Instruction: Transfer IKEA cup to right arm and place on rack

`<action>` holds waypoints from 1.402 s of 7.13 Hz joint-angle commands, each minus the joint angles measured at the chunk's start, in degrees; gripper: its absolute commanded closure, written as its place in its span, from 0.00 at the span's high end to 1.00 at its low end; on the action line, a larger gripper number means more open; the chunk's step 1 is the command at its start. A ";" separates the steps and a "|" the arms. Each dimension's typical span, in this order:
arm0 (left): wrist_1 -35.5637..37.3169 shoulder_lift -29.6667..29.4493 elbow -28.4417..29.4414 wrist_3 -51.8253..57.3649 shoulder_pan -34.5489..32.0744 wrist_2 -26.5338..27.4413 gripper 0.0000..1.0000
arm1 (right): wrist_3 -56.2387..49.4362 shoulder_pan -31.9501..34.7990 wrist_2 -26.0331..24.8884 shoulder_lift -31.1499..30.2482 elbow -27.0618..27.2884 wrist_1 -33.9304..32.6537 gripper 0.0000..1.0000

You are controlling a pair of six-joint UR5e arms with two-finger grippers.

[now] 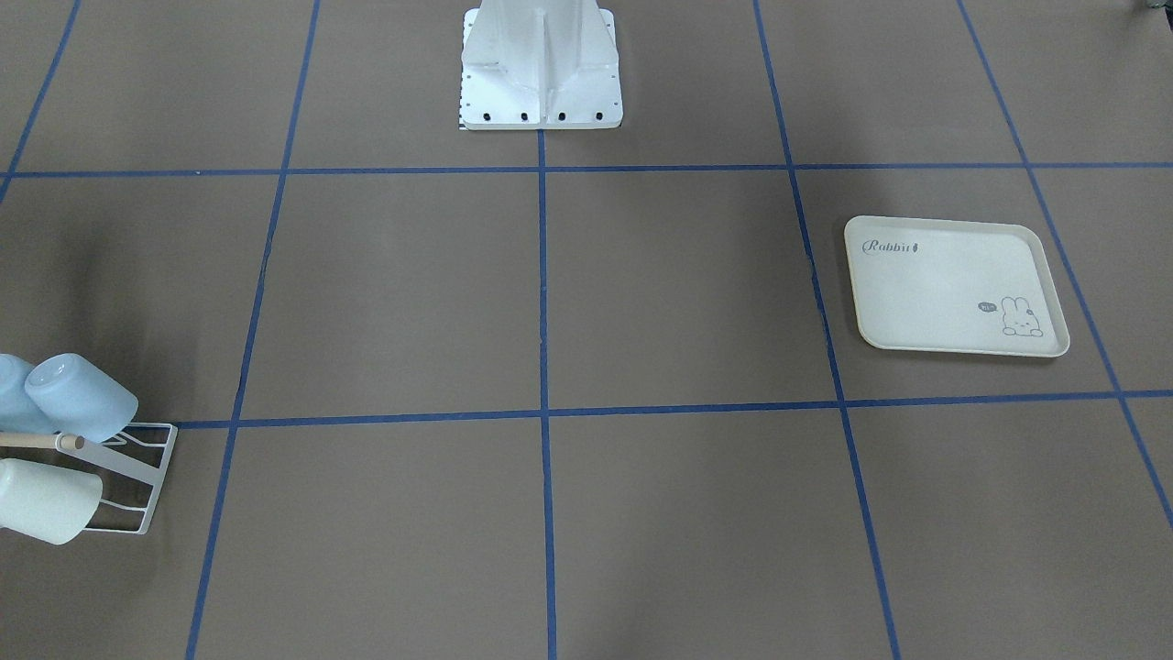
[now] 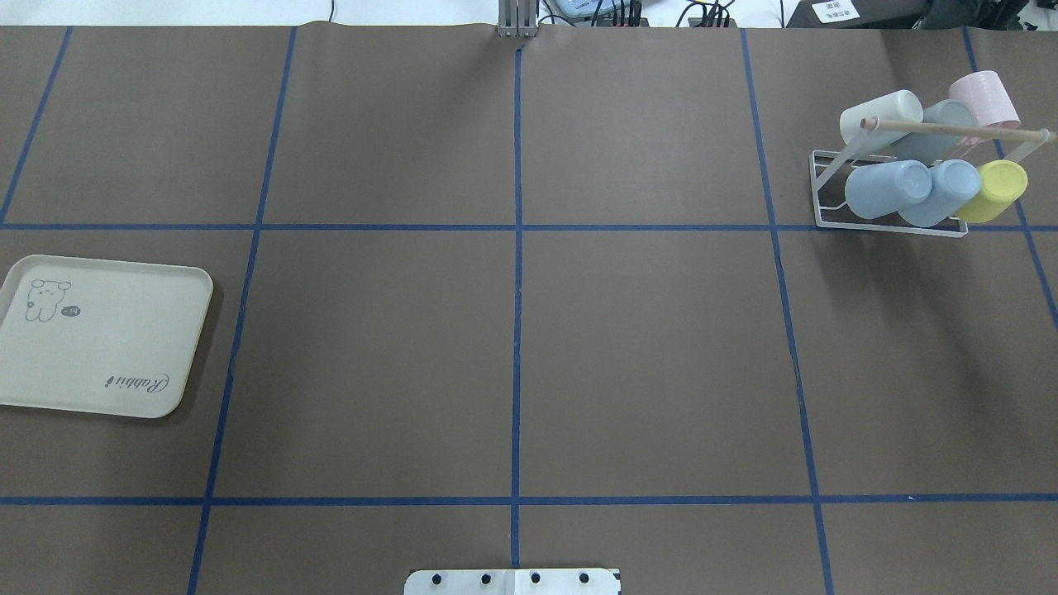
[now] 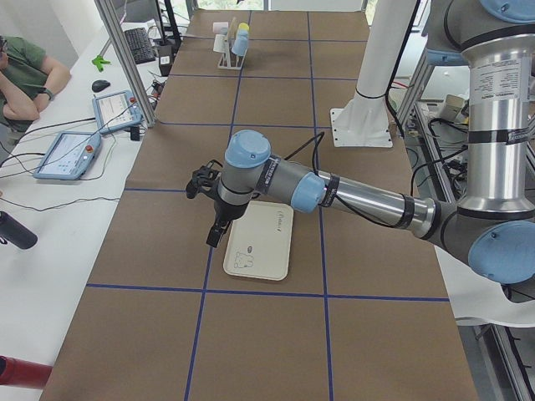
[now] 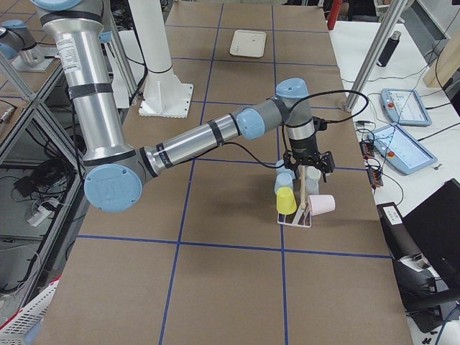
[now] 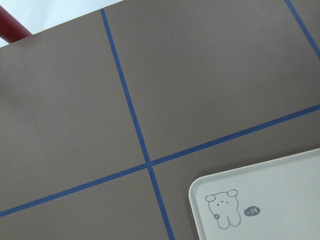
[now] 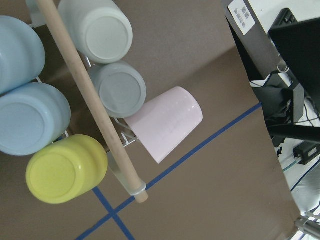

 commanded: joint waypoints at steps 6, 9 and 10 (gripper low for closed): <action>4.35 4.10 7.70 3.15 -1.51 0.00 1.00 | 31.94 7.77 15.71 -15.55 -2.84 0.51 1.00; 4.18 5.60 7.52 2.80 -1.51 -3.60 1.00 | 31.07 7.77 17.40 -18.75 -2.40 0.86 1.00; 4.26 5.60 7.70 2.80 -1.51 -3.69 1.00 | 31.06 7.77 17.66 -18.65 -2.23 0.77 1.00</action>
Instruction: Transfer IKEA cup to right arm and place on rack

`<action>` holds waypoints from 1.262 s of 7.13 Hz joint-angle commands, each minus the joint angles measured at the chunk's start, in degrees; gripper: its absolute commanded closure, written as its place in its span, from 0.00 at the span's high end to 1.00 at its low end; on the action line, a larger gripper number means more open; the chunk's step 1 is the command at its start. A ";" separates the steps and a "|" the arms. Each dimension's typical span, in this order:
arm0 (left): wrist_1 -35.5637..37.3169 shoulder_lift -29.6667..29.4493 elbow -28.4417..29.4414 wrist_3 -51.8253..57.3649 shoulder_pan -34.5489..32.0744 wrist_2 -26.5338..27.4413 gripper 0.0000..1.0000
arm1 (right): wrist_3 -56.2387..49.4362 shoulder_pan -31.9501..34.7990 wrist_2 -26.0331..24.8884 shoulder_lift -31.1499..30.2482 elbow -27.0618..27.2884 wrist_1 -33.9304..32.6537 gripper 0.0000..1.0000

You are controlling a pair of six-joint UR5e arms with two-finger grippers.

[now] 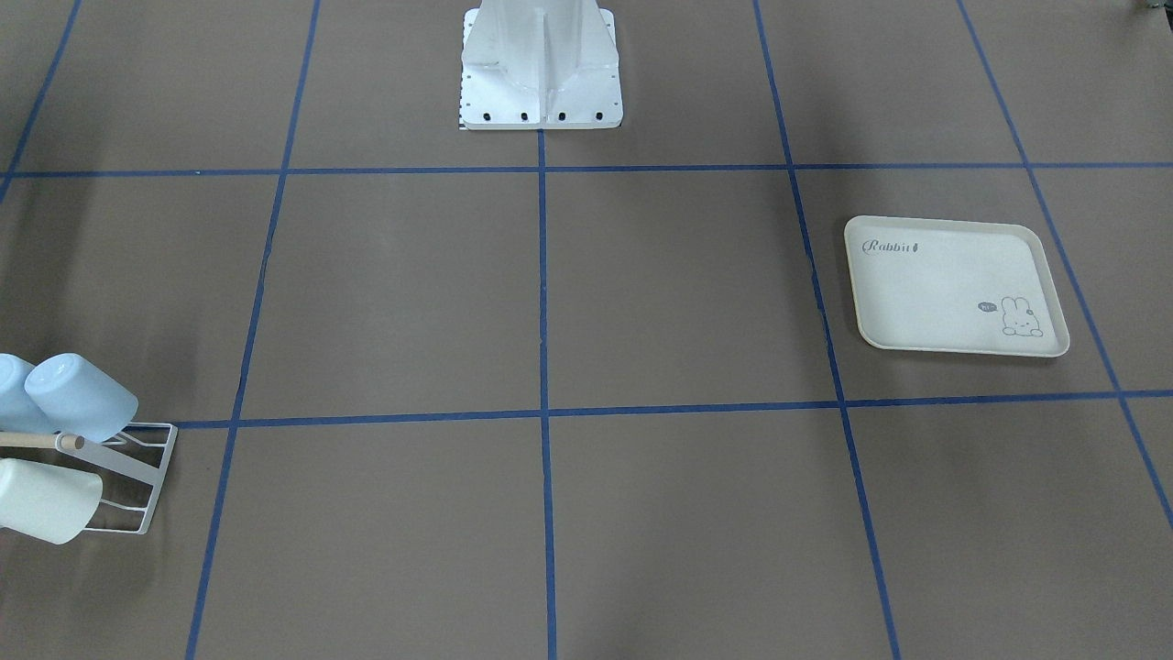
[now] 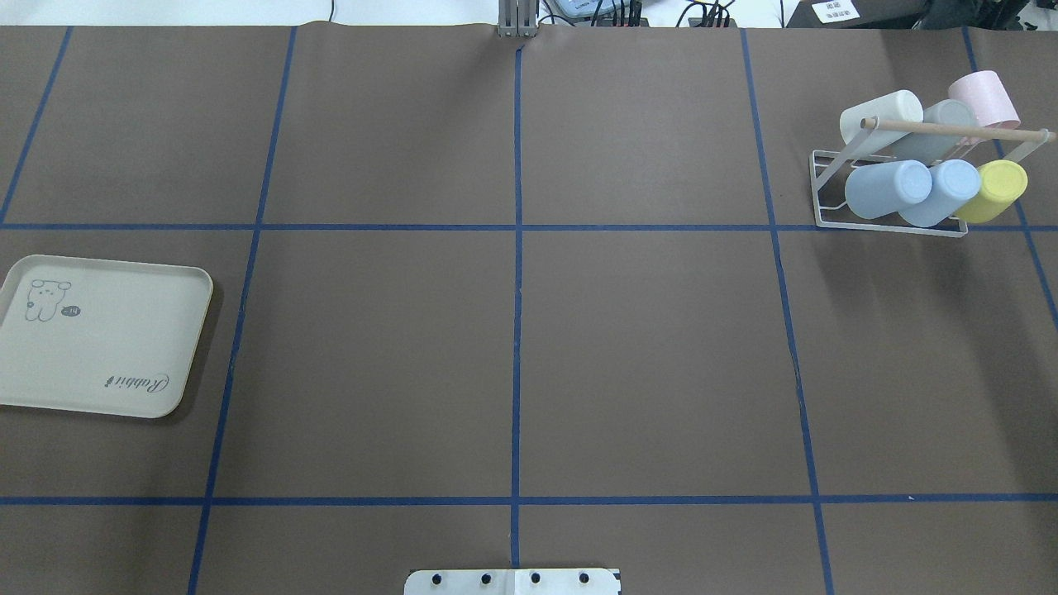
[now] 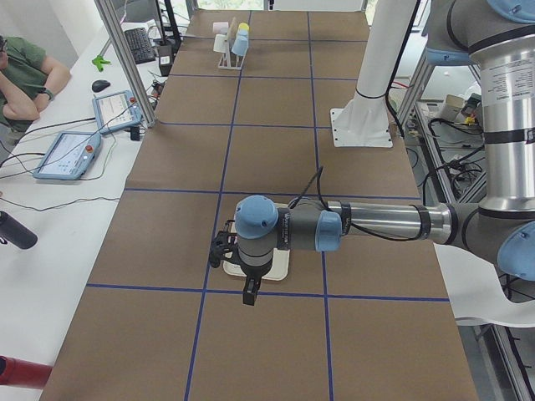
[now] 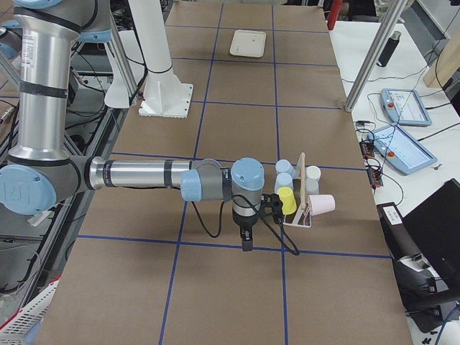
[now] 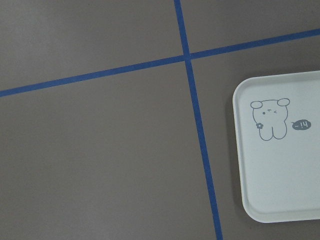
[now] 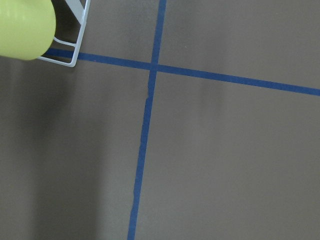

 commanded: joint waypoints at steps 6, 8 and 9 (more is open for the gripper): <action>-0.31 0.13 0.30 -0.13 -0.09 0.31 1.00 | 0.26 -0.08 0.03 0.19 -0.05 0.07 1.00; -0.58 0.22 0.39 0.05 0.00 2.06 1.00 | 0.26 -0.08 0.03 0.27 -0.23 0.07 1.00; -0.75 2.31 -0.22 0.22 0.00 4.33 1.00 | 0.26 -0.08 0.03 0.36 -0.23 0.07 1.00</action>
